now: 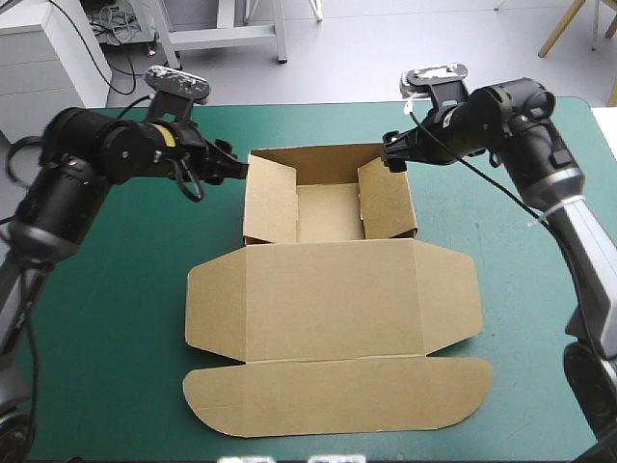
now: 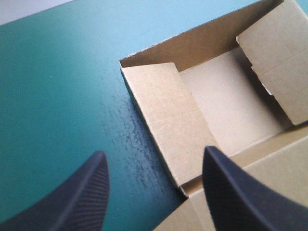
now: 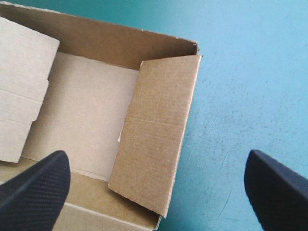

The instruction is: Fold the box

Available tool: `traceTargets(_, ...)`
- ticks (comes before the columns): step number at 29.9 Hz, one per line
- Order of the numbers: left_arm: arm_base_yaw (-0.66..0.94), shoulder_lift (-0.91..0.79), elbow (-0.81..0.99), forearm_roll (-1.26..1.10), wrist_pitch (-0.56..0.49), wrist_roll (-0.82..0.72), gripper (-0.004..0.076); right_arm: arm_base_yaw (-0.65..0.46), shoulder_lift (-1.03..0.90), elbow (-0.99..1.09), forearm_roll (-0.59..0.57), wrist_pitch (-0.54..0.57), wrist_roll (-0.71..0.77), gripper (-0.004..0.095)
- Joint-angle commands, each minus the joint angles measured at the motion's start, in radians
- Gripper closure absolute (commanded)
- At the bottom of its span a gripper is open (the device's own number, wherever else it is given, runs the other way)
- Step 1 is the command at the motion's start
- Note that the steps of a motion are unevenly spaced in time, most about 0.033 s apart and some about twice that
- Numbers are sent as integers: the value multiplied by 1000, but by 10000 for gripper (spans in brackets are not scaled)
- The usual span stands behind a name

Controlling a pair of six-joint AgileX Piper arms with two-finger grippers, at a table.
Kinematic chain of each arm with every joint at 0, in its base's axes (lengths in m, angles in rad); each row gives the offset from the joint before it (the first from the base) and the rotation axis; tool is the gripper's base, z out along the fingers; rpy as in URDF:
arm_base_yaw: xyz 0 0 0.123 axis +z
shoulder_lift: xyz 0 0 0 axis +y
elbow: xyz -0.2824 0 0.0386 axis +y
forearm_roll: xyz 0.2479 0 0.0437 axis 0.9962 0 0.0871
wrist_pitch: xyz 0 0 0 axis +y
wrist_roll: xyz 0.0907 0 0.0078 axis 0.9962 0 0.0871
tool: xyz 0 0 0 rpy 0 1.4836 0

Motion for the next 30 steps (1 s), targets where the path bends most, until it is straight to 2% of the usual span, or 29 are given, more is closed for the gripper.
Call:
traceTargets(1, 2, -122, -3, 4, -4, 51, 437, -9, -104, -33, -7, -32, -11, 7)
traceTargets(6, 2, -271, 67, 4, -1, 86, 703, -9, -138, -33, -7, -22, -17, 7)
traceTargets(7, 2, -302, 89, 4, -1, 98, 731, -9, -137, -33, -7, -17, -17, 7)
traceTargets(14, 2, -500, 334, 4, 23, 103, 734, -9, -126, -20, -9, -11, -21, 7)
traceTargets(23, 2, -709, 731, -6, -72, 89, 734, -9, -28, -20, -5, 18, -37, 7)
traceTargets(30, 2, -776, 906, -5, -93, 42, 734, -9, 107, -20, -7, -17, -37, 7)
